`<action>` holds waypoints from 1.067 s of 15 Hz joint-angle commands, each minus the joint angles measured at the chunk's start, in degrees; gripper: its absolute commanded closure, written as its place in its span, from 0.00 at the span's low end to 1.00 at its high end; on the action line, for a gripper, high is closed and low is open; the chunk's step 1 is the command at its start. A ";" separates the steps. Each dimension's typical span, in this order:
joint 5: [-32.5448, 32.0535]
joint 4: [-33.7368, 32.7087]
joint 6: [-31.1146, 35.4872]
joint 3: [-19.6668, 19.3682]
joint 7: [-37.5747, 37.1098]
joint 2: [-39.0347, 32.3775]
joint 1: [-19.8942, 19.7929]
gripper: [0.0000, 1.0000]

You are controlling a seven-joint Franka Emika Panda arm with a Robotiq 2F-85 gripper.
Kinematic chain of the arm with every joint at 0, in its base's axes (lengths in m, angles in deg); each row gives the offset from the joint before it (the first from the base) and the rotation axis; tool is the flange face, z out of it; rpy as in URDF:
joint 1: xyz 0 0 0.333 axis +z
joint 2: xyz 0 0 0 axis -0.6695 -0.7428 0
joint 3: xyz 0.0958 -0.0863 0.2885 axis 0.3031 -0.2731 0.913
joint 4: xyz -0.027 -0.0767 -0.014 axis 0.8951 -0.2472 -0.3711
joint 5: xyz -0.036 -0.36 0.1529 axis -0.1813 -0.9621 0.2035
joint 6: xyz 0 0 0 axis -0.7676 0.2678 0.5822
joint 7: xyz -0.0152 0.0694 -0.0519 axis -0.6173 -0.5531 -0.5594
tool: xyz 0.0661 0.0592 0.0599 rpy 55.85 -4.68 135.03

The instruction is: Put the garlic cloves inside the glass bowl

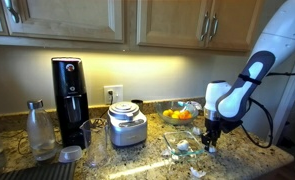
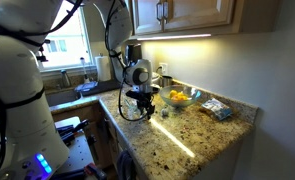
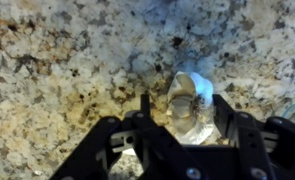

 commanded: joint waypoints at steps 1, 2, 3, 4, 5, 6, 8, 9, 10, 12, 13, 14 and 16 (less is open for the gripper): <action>-0.33 0.92 1.72 -1.06 -0.78 0.36 1.16 0.67; -0.31 1.19 1.79 -1.09 -0.91 0.78 1.27 0.73; -0.02 1.51 1.79 -0.69 -0.60 1.31 0.94 0.80; 0.22 1.72 1.73 -0.42 -0.42 1.66 0.72 0.85; 0.53 1.94 1.39 -0.11 -0.26 2.15 0.44 0.88; 0.72 2.10 1.13 0.04 -0.19 2.55 0.29 0.86; 0.65 2.81 0.19 -0.32 -0.70 4.28 0.64 0.86; 0.54 3.33 -0.16 -0.44 -0.84 5.56 0.76 0.86; 0.33 3.71 -0.38 -0.66 -1.01 6.63 0.95 0.86; -0.11 4.67 -0.68 -0.96 -1.30 9.50 1.21 0.86; -0.42 4.95 -0.79 -1.16 -1.57 10.72 1.44 0.86; -0.60 5.12 -0.91 -1.13 -1.81 11.94 1.57 0.86; -0.75 4.97 -1.31 -0.69 -2.07 13.72 1.64 0.86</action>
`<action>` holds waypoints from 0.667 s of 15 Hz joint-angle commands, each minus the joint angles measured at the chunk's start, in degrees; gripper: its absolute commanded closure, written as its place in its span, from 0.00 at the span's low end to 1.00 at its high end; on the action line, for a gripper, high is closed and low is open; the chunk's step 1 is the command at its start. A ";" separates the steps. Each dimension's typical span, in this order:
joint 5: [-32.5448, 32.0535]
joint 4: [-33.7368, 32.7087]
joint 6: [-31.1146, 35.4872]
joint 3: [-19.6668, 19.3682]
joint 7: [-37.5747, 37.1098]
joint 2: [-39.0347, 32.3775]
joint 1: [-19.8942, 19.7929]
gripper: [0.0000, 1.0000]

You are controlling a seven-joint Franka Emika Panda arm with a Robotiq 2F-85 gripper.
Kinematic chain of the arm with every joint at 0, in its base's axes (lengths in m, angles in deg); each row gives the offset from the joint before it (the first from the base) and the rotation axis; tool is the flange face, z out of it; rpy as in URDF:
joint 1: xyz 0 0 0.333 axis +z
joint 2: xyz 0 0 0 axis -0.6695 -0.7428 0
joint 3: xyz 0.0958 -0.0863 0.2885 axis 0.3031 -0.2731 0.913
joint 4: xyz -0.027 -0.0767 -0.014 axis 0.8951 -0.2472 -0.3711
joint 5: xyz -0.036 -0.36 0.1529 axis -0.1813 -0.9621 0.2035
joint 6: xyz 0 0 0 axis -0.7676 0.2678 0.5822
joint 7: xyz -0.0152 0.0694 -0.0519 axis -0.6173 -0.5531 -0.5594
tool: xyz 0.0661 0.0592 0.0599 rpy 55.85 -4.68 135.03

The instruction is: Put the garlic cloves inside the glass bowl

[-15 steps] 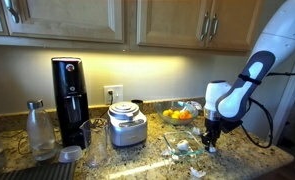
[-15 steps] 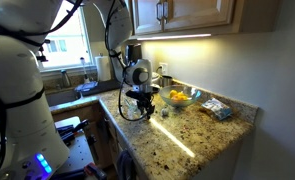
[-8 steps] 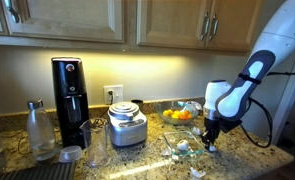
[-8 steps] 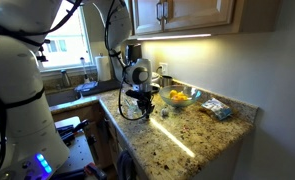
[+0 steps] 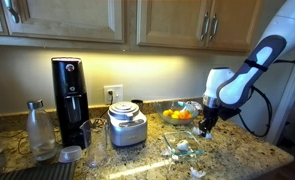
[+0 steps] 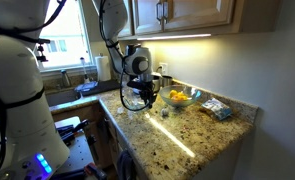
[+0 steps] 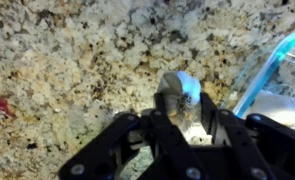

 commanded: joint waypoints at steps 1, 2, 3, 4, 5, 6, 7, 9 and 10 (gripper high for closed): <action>-0.98 3.28 -1.53 -0.51 -2.00 6.53 1.48 0.86; -0.81 2.85 -1.75 -0.05 -2.05 6.89 1.59 0.86; -0.60 2.38 -2.17 0.42 -1.98 7.09 1.67 0.86; -0.45 1.70 -2.46 0.91 -2.12 6.76 1.91 0.86; -0.24 1.30 -2.51 1.46 -2.19 6.52 2.08 0.86; 0.25 0.63 -2.55 2.34 -1.99 5.78 2.11 0.86; 0.56 0.05 -2.72 3.07 -1.74 5.08 2.10 0.86; 1.54 -1.02 -2.60 4.92 -0.79 3.42 1.74 0.86; 1.98 -1.43 -2.36 5.77 -0.44 2.76 1.69 0.86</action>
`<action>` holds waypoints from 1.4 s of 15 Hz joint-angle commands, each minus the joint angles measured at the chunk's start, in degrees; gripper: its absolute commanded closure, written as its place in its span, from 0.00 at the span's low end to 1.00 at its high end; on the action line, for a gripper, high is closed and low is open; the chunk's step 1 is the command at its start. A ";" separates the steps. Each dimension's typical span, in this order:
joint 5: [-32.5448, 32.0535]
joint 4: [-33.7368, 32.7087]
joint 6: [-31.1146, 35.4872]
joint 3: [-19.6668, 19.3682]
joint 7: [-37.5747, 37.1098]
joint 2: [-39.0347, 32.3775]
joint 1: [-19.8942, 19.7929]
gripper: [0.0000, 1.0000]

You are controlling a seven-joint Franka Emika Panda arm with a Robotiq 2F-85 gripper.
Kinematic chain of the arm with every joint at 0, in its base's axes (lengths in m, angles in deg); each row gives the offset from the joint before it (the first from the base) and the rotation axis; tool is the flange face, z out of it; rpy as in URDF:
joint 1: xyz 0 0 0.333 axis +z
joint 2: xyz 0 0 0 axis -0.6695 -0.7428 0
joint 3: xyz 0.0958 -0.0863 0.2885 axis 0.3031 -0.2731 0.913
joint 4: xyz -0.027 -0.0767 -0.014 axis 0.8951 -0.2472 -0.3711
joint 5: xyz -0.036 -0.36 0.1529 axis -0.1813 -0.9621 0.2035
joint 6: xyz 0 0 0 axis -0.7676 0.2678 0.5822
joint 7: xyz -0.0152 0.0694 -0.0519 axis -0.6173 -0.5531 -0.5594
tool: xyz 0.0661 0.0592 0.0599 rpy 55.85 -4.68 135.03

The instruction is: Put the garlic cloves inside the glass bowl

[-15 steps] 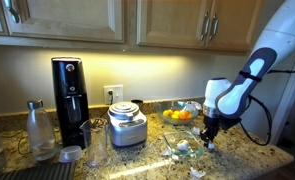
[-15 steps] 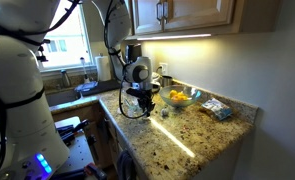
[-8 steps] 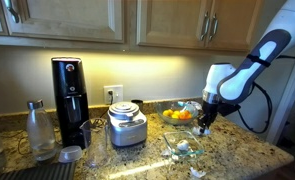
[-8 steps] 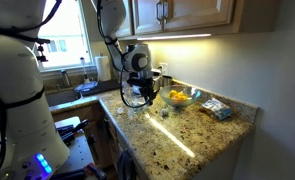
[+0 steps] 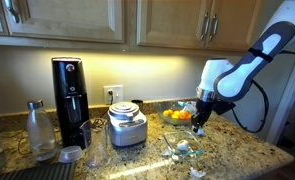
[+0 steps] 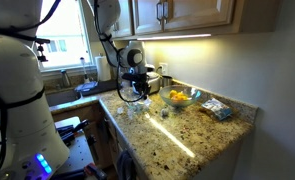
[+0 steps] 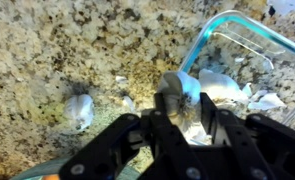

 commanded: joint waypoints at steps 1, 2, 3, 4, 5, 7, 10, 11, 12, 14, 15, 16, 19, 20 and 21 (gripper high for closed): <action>1.98 -1.49 -0.84 2.65 0.66 -1.83 0.08 0.86; 2.10 -1.96 -0.43 3.25 0.74 -2.61 0.31 0.86; 2.10 -2.45 -0.14 3.74 0.84 -3.47 0.49 0.86; 1.87 -3.05 0.36 4.05 0.93 -4.49 0.78 0.86; 2.15 -3.64 0.53 4.64 1.35 -5.57 0.70 0.86; 2.15 -4.81 0.62 5.06 1.46 -7.51 0.99 0.86; 1.51 -5.15 -0.98 4.36 0.50 -7.90 2.02 0.38; 1.29 -4.95 -1.18 4.18 0.50 -7.57 2.22 0.37; 1.17 -4.52 -1.33 4.10 0.54 -6.82 2.27 0.32; 1.86 -3.76 -2.18 4.71 1.07 -5.02 1.39 0.19; 1.86 -3.37 -2.22 4.52 0.80 -4.11 1.35 0.13; 1.62 -3.10 -2.07 4.15 0.55 -3.42 1.46 0.06; 0.49 -2.68 -2.06 2.03 -0.32 -1.23 1.61 0.00; 0.65 -2.66 -2.46 1.85 0.11 -0.62 1.08 0.00; 0.30 -2.55 -2.68 1.03 0.07 -0.01 0.87 0.00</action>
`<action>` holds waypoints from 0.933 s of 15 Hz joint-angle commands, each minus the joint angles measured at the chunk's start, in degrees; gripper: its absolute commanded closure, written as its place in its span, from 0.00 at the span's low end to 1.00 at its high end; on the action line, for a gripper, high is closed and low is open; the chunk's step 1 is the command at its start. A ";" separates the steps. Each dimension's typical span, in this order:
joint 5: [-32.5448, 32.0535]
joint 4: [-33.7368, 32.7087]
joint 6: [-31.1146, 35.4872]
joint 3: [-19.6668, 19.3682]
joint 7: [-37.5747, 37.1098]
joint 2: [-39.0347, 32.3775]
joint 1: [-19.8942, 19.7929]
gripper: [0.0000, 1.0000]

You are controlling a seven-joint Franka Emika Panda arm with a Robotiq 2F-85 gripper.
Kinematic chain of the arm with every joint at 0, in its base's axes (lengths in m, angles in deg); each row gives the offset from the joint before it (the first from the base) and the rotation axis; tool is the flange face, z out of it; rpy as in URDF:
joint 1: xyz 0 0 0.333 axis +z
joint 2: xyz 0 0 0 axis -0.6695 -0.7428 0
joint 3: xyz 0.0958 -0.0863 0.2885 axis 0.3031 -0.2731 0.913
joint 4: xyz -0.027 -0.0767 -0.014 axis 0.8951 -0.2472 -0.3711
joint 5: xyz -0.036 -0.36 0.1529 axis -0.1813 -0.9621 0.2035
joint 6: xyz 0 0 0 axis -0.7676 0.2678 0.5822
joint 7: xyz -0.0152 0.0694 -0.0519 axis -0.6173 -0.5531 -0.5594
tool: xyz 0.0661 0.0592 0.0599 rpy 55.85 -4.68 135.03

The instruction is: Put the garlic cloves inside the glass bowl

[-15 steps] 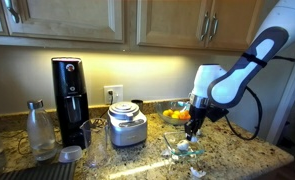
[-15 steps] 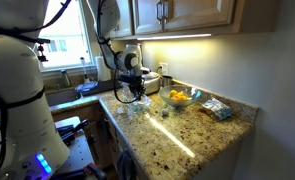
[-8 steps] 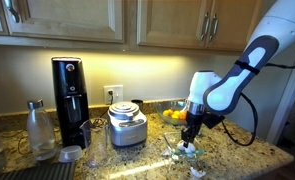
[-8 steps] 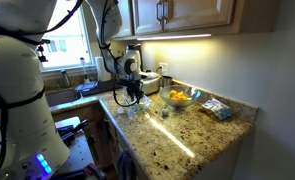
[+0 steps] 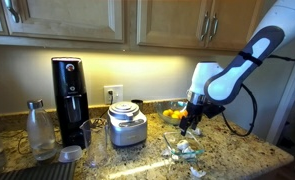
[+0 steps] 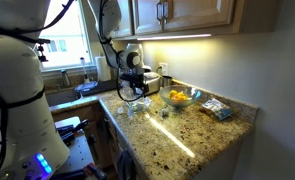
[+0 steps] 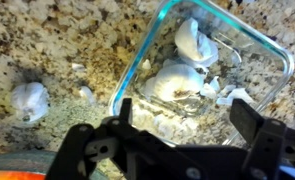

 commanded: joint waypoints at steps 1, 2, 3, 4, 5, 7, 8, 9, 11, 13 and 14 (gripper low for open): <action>-0.45 2.80 -2.60 -2.12 0.58 5.08 -0.82 0.00; -0.31 2.70 -2.90 -2.36 1.38 5.26 -1.55 0.00; 0.18 2.47 -3.23 -2.22 2.80 5.19 -2.75 0.00; 0.29 2.22 -3.50 -2.36 3.67 5.05 -3.56 0.00; 0.03 1.77 -3.88 -2.90 4.04 4.52 -4.22 0.00; -0.79 1.32 -3.42 -4.23 4.60 3.50 -5.31 0.00; -1.04 1.11 -2.52 -4.87 4.84 2.87 -5.85 0.00; -0.32 0.80 -1.77 -4.81 5.70 2.08 -6.92 0.00; 0.61 0.33 0.44 -4.99 6.28 0.70 -8.42 0.00; 1.39 -0.17 2.53 -5.14 5.72 -0.71 -9.36 0.00; 1.60 -0.45 3.86 -5.28 5.27 -1.61 -9.59 0.00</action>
